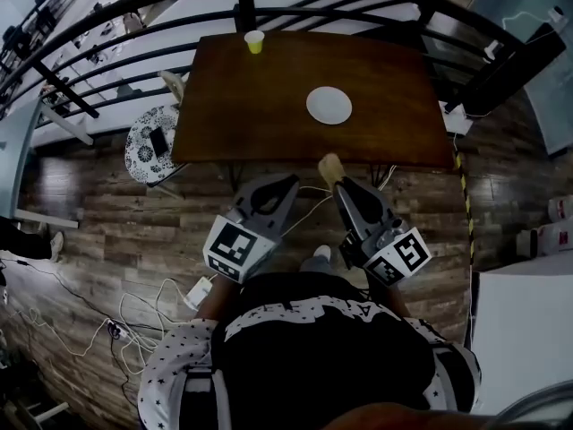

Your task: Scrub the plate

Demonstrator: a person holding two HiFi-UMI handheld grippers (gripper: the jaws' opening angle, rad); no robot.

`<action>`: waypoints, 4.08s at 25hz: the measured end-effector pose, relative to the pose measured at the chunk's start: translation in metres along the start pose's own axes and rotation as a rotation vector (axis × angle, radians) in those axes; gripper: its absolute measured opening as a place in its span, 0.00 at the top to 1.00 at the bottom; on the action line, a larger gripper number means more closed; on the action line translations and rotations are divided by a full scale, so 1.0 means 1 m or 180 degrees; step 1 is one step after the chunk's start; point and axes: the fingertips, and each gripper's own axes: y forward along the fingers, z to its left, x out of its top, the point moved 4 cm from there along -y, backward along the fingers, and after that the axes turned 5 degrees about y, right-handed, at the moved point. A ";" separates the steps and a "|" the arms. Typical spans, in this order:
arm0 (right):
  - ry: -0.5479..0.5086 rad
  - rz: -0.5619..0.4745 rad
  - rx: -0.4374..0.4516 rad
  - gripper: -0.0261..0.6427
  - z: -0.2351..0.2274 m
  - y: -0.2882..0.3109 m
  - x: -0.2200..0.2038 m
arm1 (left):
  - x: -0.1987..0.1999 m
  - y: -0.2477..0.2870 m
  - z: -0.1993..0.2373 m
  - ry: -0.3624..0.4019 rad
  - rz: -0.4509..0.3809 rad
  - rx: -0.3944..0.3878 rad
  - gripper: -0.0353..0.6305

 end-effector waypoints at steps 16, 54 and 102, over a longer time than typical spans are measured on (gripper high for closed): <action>0.0060 0.0051 0.0186 0.89 -0.077 -0.025 0.026 | 0.008 0.076 -0.025 0.0038 0.0100 0.0208 0.93; -0.0053 0.0262 -0.0081 0.89 -0.175 0.065 0.037 | 0.004 0.169 0.087 -0.0023 0.0076 0.0170 0.93; -0.0081 0.1253 -0.0334 0.89 -0.316 0.207 -0.046 | -0.065 0.241 0.232 -0.0291 0.0420 0.0422 0.93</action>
